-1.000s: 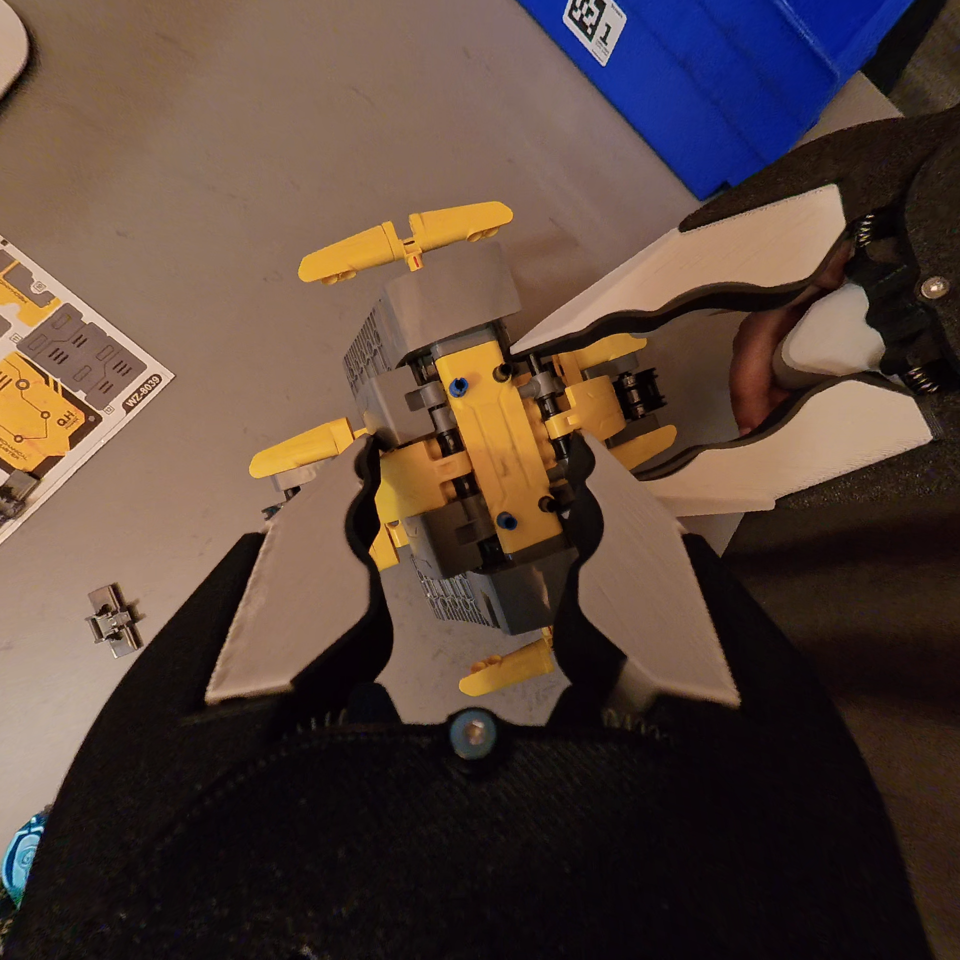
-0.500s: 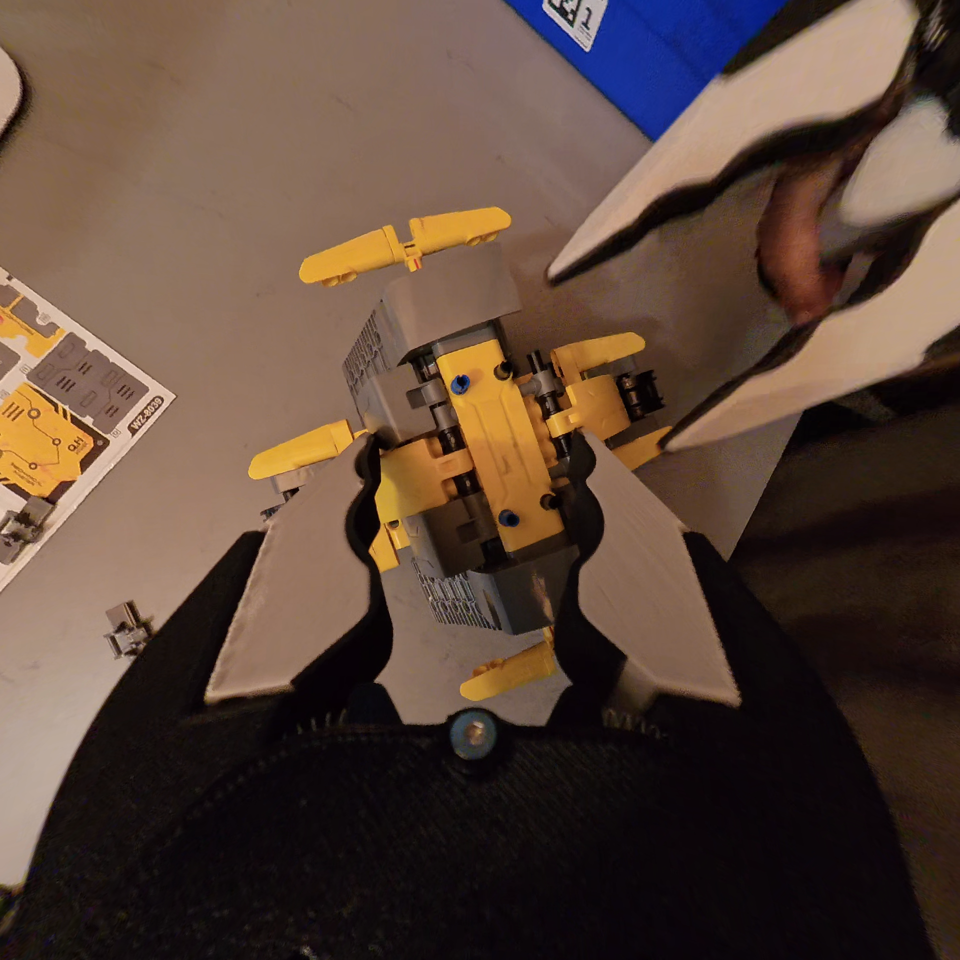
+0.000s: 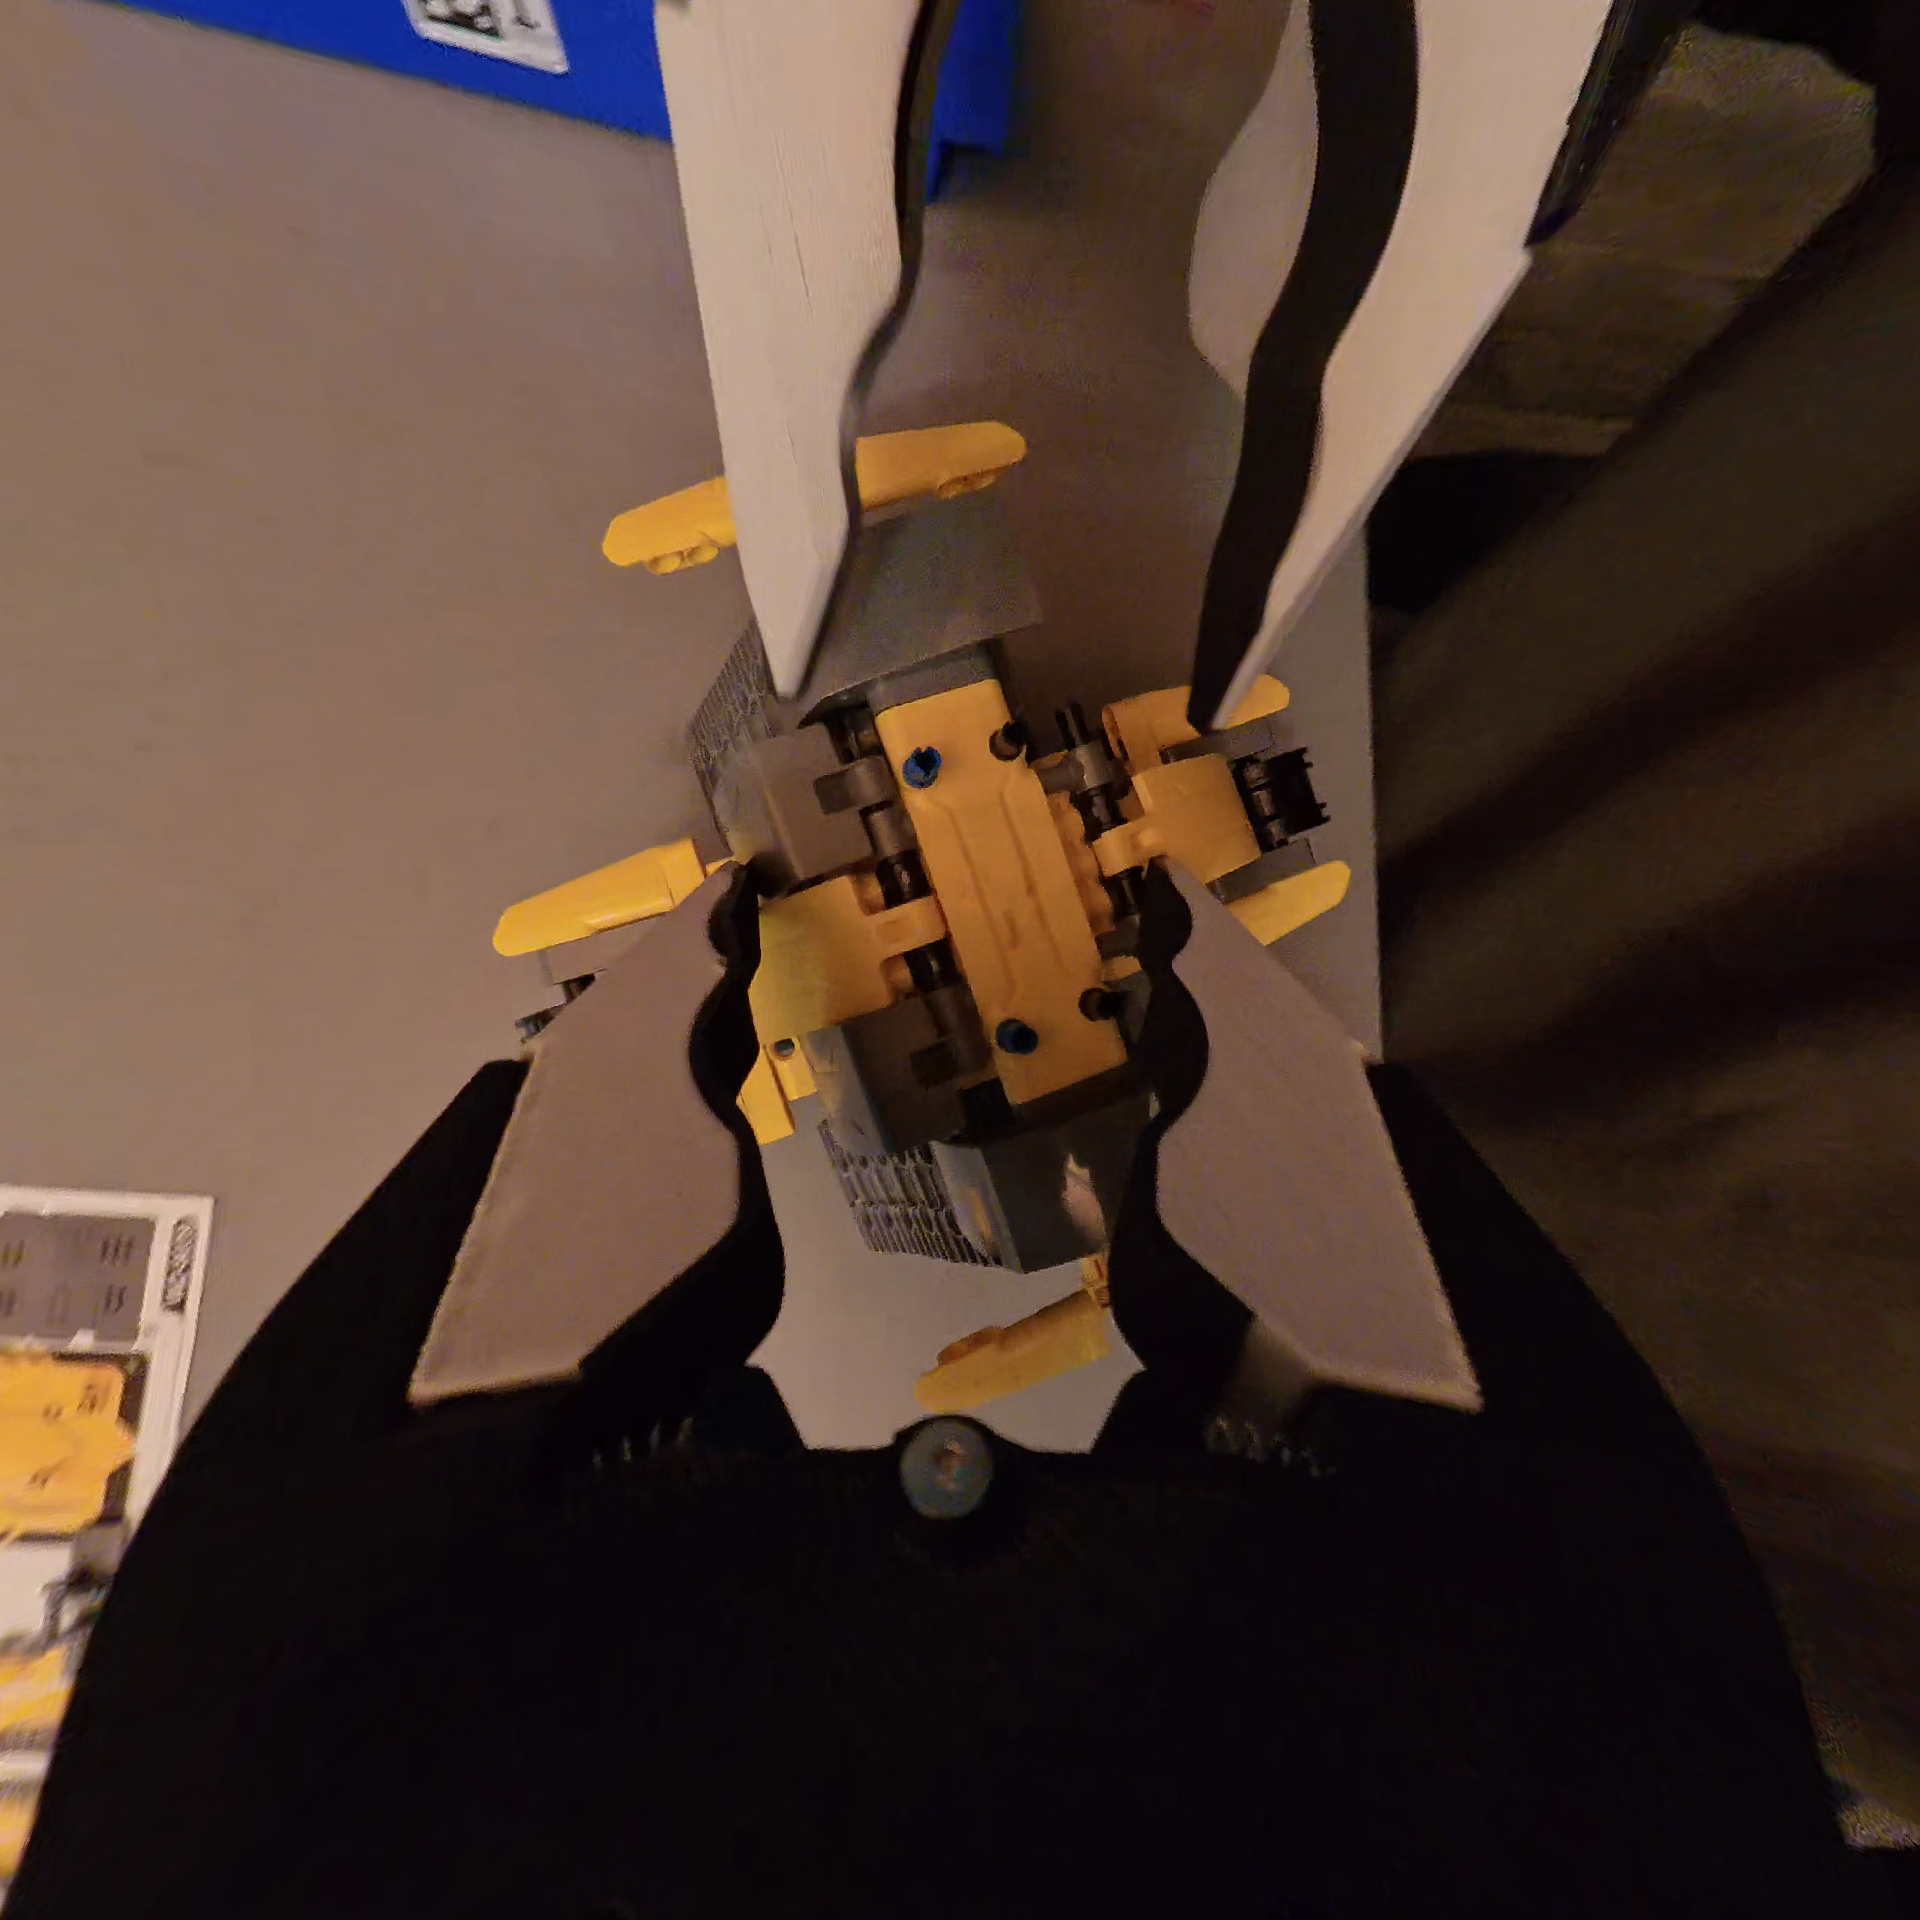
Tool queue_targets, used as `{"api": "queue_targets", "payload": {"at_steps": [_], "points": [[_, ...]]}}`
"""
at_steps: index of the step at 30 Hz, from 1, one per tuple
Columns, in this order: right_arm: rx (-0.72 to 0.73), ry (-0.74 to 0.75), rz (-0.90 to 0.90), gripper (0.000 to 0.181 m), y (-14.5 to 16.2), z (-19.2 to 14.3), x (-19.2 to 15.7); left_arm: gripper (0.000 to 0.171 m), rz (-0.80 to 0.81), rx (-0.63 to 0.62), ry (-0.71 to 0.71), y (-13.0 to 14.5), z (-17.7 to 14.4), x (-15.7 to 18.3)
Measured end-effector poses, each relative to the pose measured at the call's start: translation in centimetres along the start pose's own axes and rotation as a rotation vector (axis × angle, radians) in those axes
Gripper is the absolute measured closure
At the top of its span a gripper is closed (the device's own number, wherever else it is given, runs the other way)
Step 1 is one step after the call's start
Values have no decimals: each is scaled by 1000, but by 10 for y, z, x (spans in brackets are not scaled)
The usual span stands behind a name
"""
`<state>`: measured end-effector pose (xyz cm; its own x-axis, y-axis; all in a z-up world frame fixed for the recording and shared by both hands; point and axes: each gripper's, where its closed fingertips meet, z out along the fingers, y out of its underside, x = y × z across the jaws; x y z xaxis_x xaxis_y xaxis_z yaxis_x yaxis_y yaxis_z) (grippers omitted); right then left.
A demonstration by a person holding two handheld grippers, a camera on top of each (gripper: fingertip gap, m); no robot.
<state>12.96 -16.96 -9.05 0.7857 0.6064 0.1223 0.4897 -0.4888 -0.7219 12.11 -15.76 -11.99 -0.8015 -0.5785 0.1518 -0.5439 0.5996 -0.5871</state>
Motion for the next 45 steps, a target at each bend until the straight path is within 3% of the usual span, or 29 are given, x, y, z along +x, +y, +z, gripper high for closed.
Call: {"api": "queue_targets", "payload": {"at_steps": [9, 18, 45], "points": [[-40, -27, -50, 116, 5, 10, -2, 99, 69, 34, 61, -4, 4, 10], [-57, -146, -52, 117, 11, 16, -8, 99, 72, 48, 69, -5, 5, 11], [-125, -169, -56, 119, 11, 16, -10, 99, 51, 40, 58, -6, 5, 13]]}}
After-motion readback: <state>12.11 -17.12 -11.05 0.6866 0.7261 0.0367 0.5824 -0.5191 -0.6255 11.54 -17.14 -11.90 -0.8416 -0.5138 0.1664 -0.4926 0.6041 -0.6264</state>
